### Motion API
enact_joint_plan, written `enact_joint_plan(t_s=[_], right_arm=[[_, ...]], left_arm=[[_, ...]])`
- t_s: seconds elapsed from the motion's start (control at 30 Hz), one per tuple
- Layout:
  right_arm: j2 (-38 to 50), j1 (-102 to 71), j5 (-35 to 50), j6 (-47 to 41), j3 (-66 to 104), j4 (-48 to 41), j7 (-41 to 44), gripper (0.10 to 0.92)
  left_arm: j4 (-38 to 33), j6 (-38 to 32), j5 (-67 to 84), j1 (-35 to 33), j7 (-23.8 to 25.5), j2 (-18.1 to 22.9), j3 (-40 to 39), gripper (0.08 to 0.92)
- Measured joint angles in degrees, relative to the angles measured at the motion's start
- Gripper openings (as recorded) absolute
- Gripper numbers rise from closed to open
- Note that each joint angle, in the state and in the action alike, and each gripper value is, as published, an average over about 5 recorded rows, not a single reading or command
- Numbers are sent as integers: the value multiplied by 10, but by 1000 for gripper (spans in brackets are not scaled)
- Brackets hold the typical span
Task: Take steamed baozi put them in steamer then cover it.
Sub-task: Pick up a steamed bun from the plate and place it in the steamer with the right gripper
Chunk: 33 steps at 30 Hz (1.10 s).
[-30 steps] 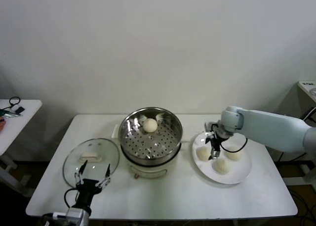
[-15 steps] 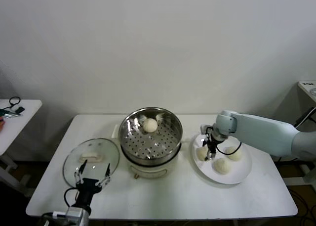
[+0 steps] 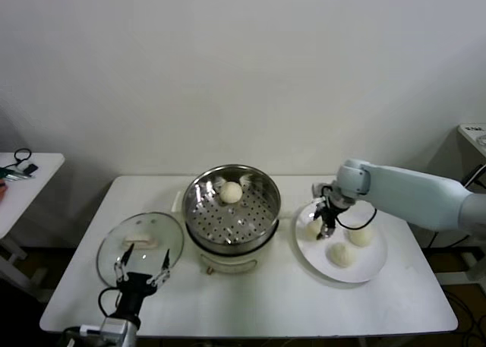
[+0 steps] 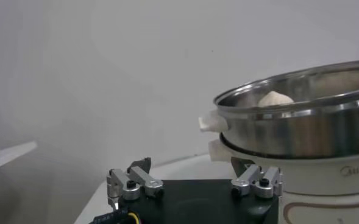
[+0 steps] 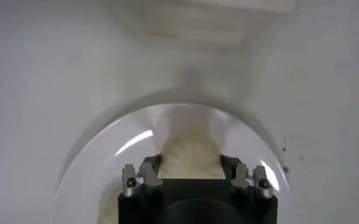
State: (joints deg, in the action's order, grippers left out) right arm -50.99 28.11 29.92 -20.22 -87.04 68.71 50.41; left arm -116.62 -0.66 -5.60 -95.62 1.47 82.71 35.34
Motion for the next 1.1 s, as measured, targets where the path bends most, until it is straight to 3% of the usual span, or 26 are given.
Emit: enact_joint_plan(t_s=[0.53,0.8,1.1], right_arm=[[-96,268,180,-12,-99,85,11,662],[-196,279,253,-53,-78,89,-33,662],[-284,218,271,-95,-61,68,-87,663]], left_arm=[[-18,2,-3,-1,1,-3,-9,823],[-29,4,-5,-6,2,-3,-10,823],[-36,5,-5,-15,3,-3,-6,823]])
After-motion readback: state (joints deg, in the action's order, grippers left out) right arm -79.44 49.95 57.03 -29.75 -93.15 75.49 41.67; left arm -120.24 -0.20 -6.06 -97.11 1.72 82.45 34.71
